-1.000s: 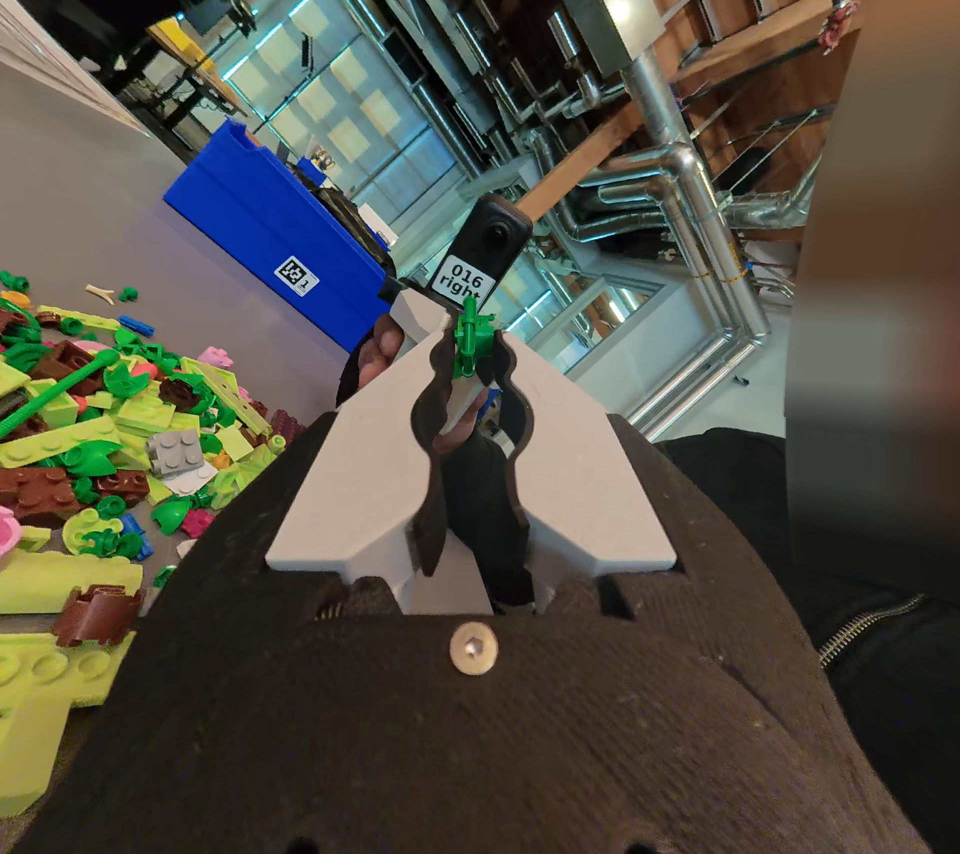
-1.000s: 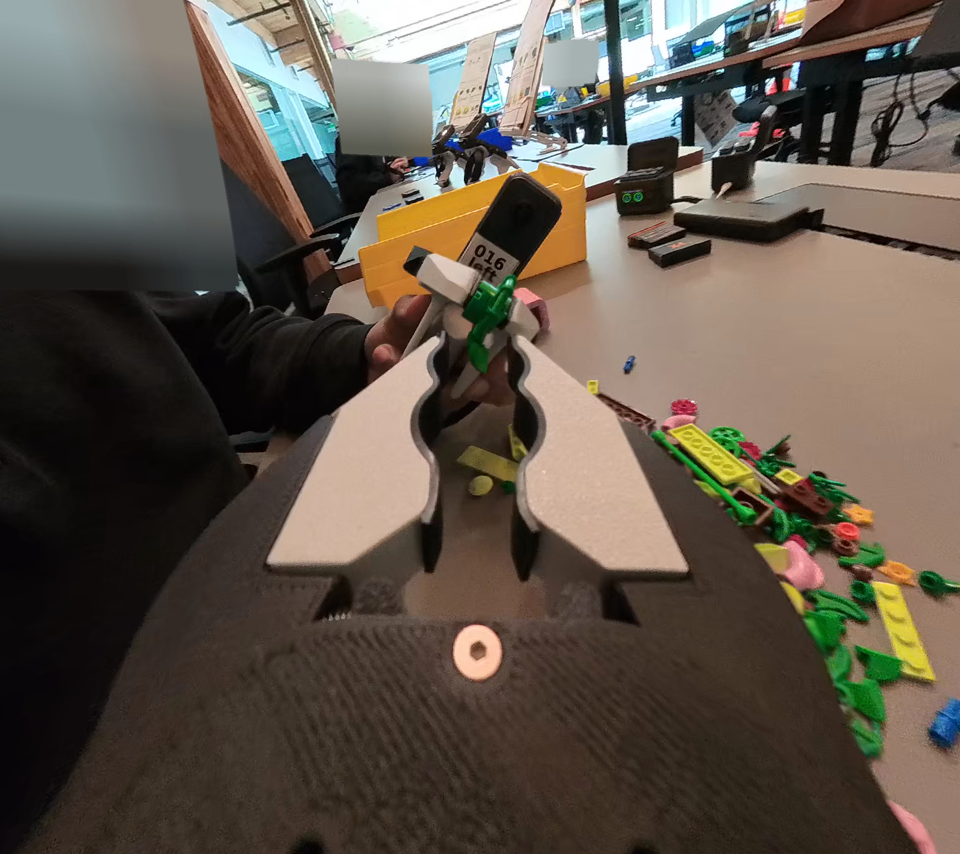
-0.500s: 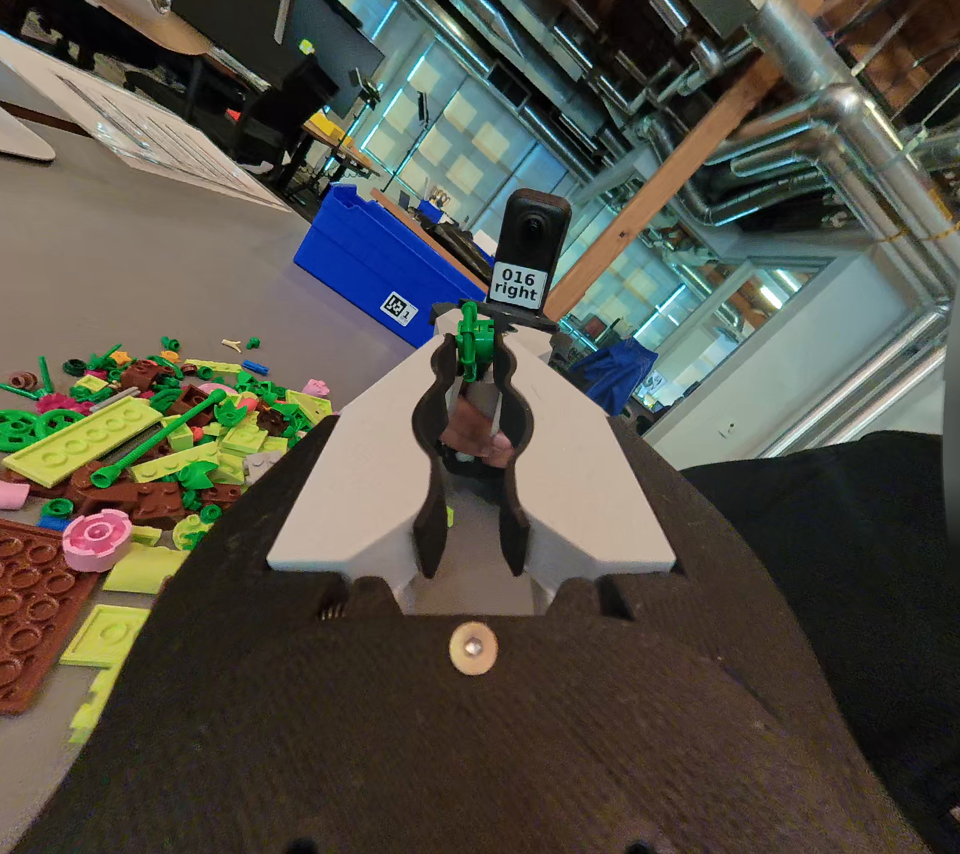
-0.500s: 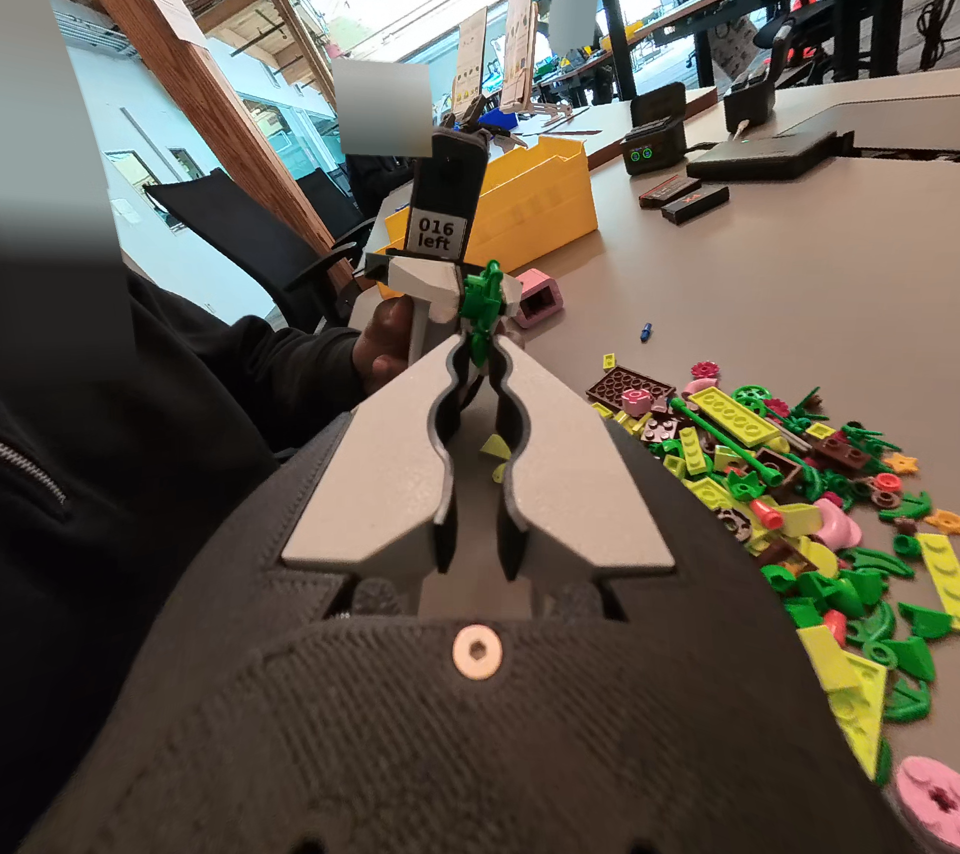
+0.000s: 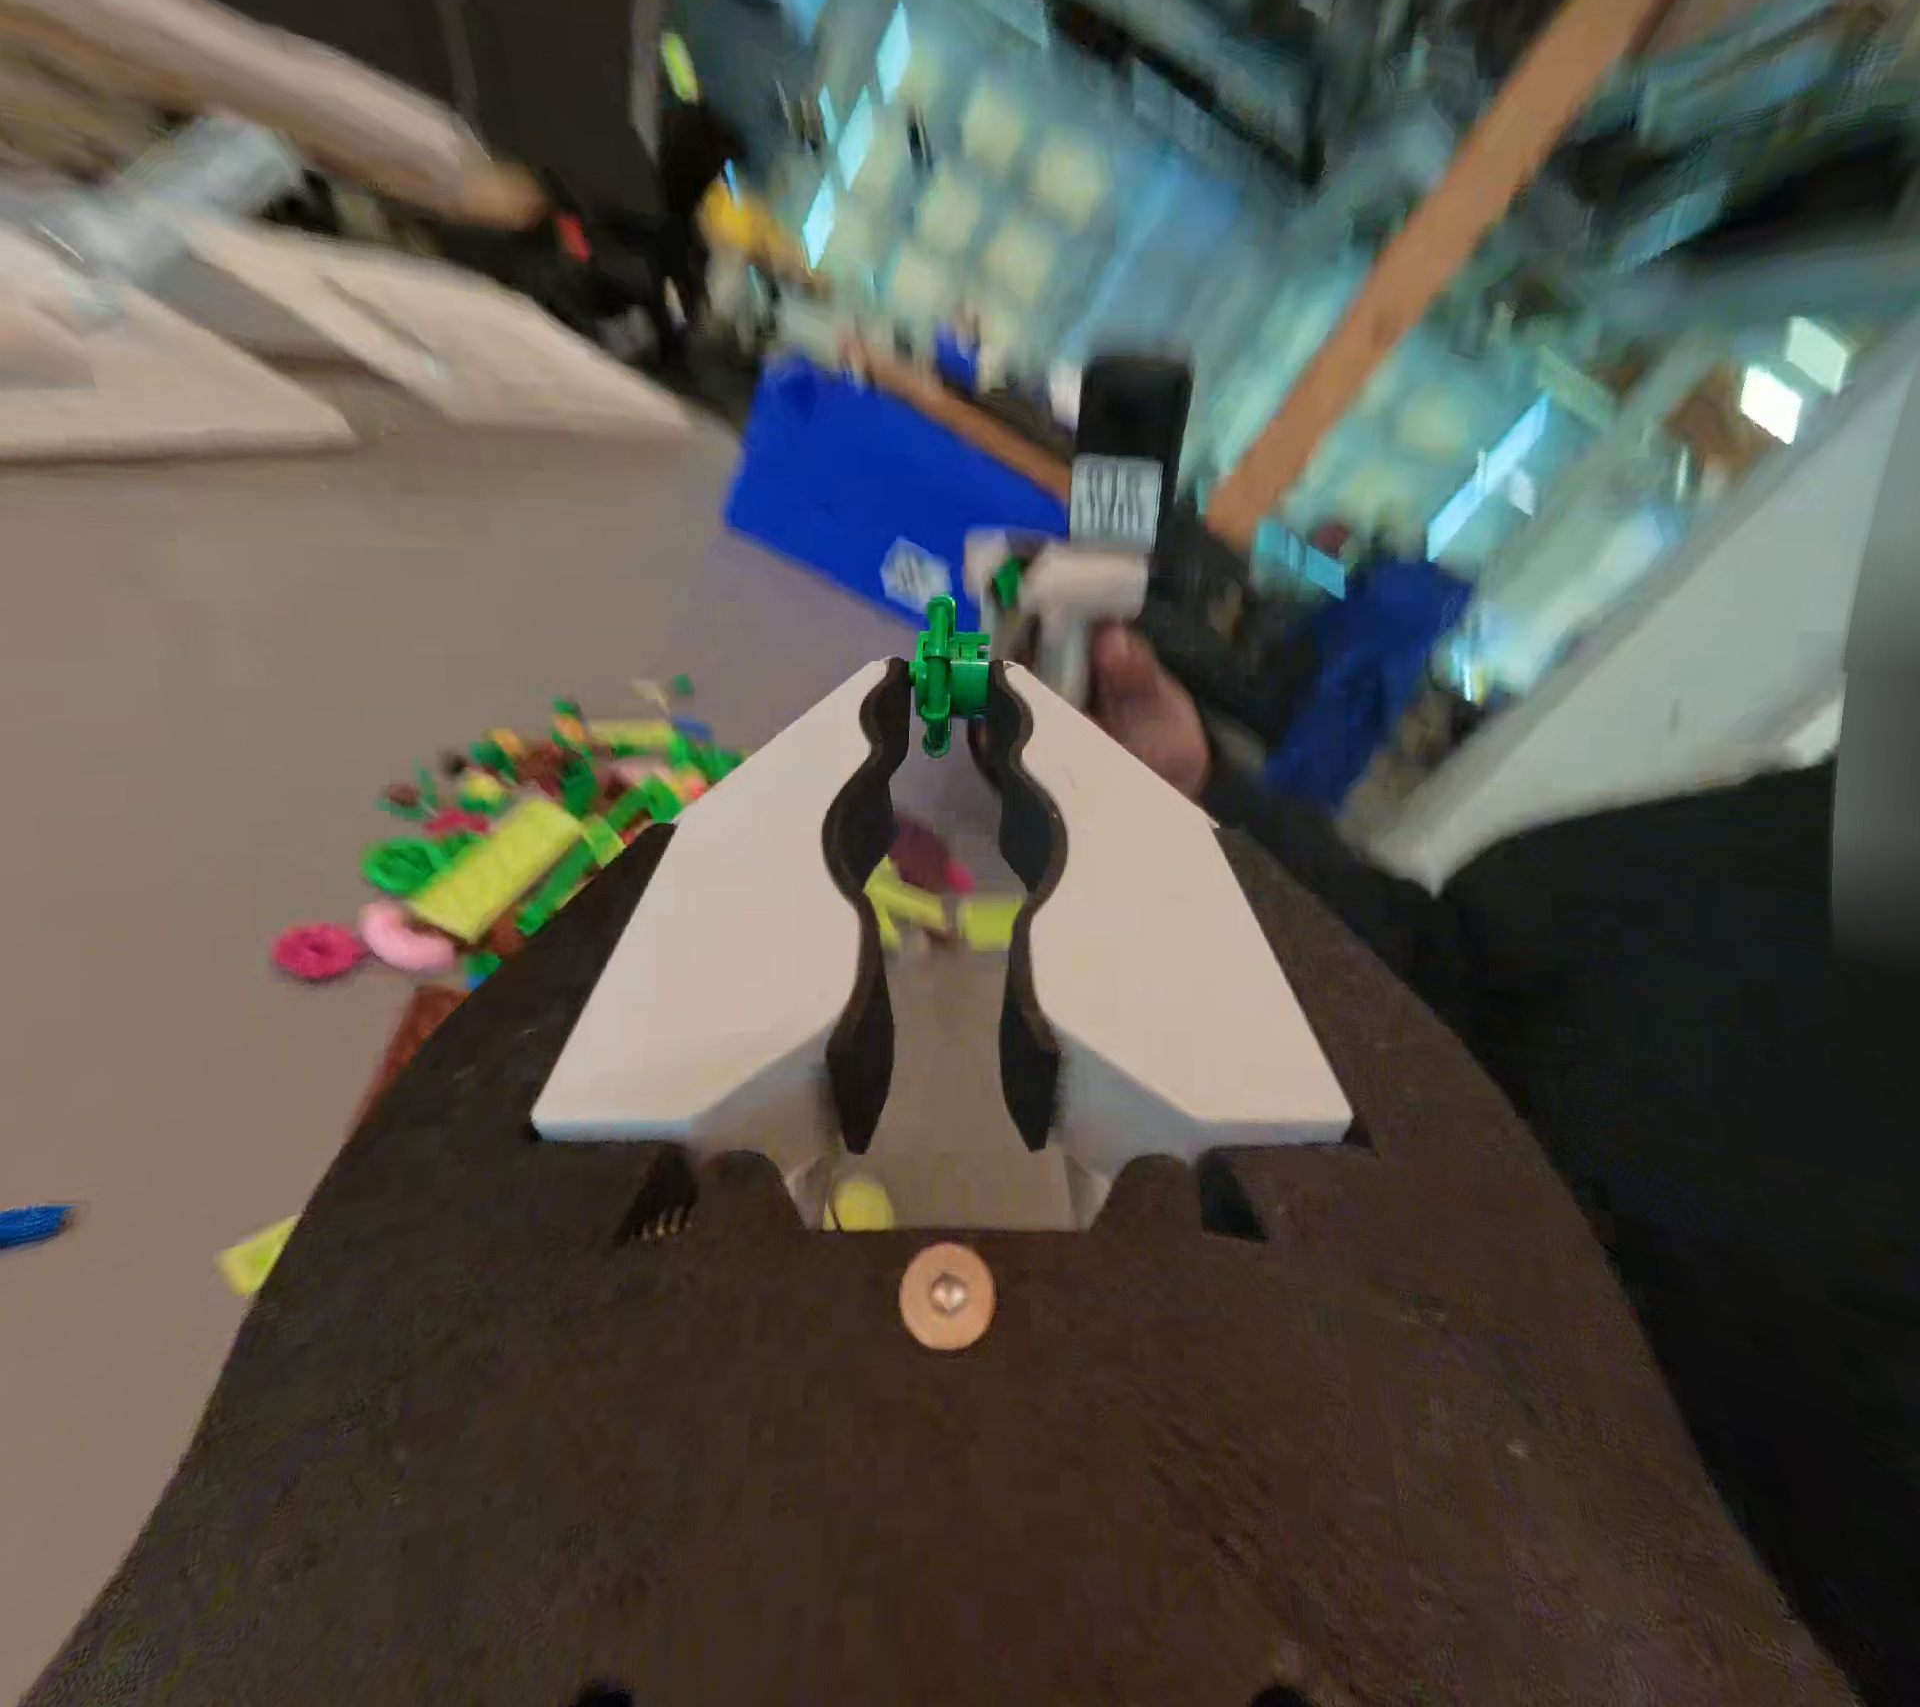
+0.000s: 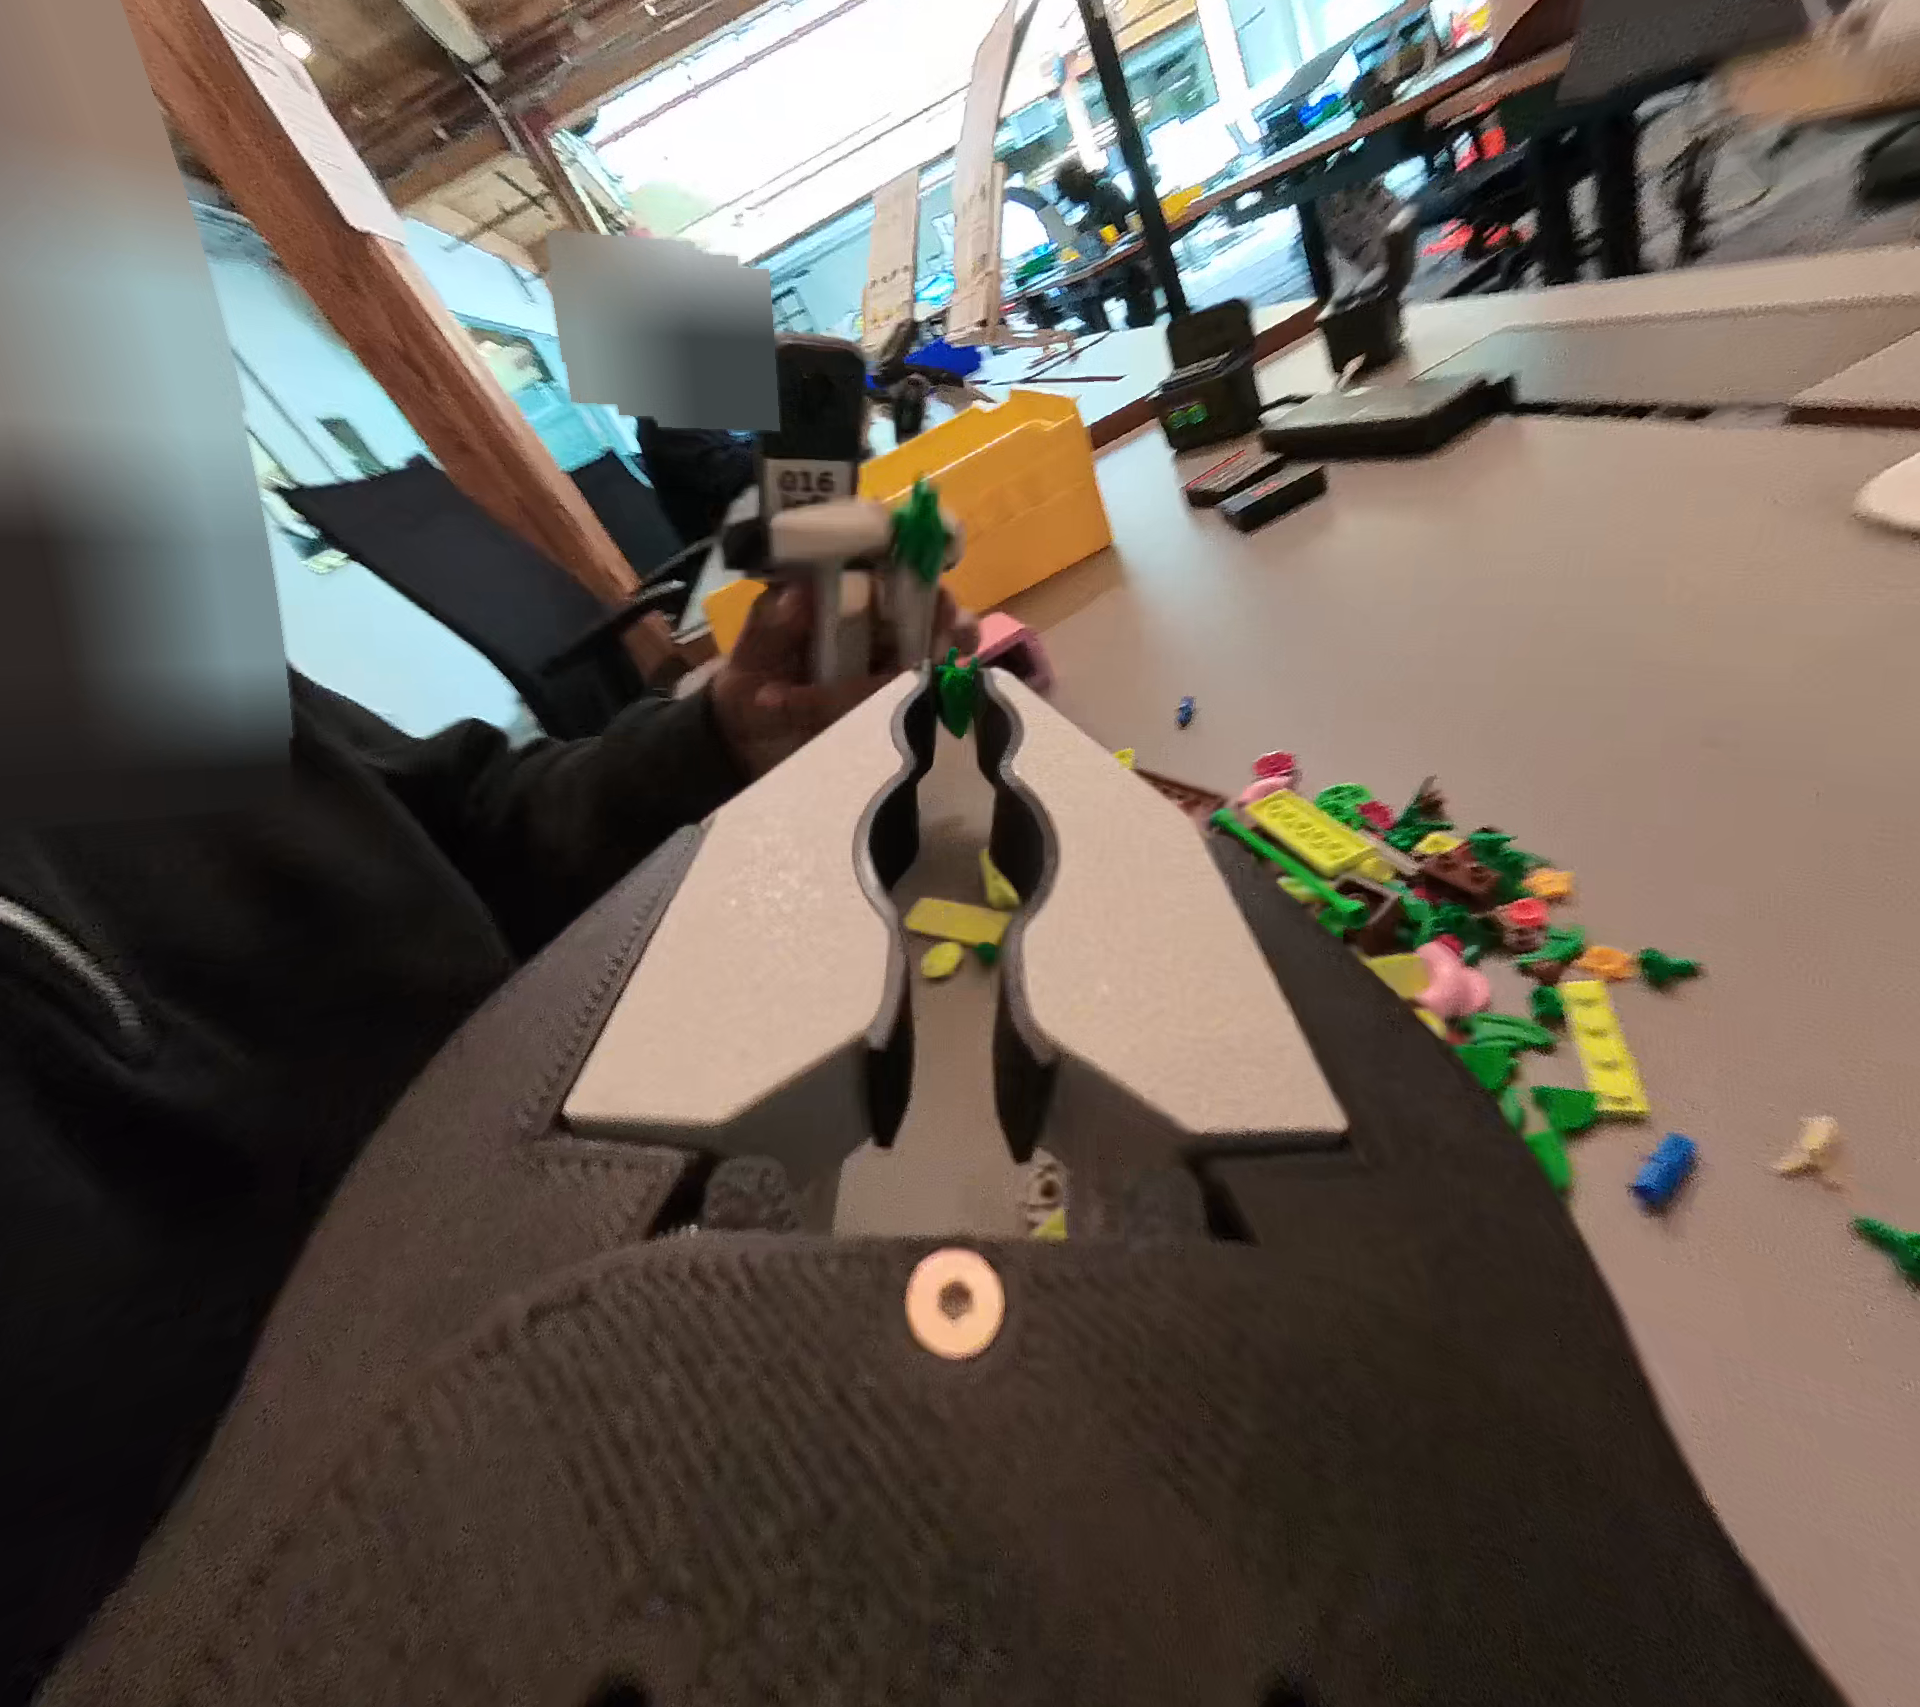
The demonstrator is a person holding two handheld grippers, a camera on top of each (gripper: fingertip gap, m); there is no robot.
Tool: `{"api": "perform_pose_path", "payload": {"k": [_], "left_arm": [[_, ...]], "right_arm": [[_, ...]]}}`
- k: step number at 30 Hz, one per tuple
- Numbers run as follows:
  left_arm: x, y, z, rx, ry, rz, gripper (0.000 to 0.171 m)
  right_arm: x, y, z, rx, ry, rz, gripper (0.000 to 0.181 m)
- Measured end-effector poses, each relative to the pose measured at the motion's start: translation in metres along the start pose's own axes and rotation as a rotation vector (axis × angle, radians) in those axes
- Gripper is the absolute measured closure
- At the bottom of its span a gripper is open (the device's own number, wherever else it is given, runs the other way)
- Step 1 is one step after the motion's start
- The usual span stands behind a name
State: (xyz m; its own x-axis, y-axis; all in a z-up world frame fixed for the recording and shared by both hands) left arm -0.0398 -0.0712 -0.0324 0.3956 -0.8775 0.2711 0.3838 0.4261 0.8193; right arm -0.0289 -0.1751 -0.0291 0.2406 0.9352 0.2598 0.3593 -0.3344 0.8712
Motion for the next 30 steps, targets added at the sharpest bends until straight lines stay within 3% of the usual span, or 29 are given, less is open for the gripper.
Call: {"api": "perform_pose_path", "payload": {"k": [4,6,8,11,14,16,20,22,30], "left_arm": [[0.004,-0.084,0.007,0.104,-0.012,-0.493,0.160],[-0.003,-0.107,-0.002,0.221,0.039,-0.638,0.160],[-0.005,-0.118,-0.002,0.241,0.048,-0.698,0.160],[-0.001,-0.116,0.001,0.164,0.051,-0.656,0.158],[0.000,-0.108,-0.005,0.116,0.082,-0.602,0.137],[0.003,-0.096,-0.007,0.075,0.091,-0.526,0.133],[0.007,-0.067,0.002,-0.121,0.008,-0.329,0.156],[0.007,-0.058,0.003,-0.208,-0.017,-0.271,0.156],[0.010,-0.058,0.002,-0.172,-0.003,-0.258,0.161]], "right_arm": [[0.004,-0.005,-0.001,-0.246,-0.061,-0.053,0.177],[0.007,-0.014,-0.001,-0.317,-0.071,-0.115,0.177],[0.010,-0.025,0.001,-0.389,-0.088,-0.182,0.177],[0.012,-0.042,0.007,-0.536,-0.110,-0.289,0.177],[0.014,-0.055,0.008,-0.684,-0.110,-0.373,0.177],[0.015,-0.060,0.008,-0.778,-0.110,-0.410,0.177],[0.018,-0.063,0.002,-0.933,-0.081,-0.418,0.177],[0.021,-0.064,-0.004,-0.986,-0.057,-0.411,0.177],[0.023,-0.068,-0.014,-1.043,-0.005,-0.412,0.177]]}}
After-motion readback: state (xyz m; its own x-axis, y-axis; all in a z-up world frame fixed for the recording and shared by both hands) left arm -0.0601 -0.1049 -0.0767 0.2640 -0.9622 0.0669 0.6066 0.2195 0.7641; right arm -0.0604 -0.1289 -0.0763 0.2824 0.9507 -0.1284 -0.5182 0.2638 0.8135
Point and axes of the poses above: each gripper's, where its closed fingertips meet, x out along the fingers, y out of its top, z = x × y across the jaws, the point moved 2 cm from there along -x, back along the fingers, and after that the axes turned 13 degrees about z, right-handed, at the moved point
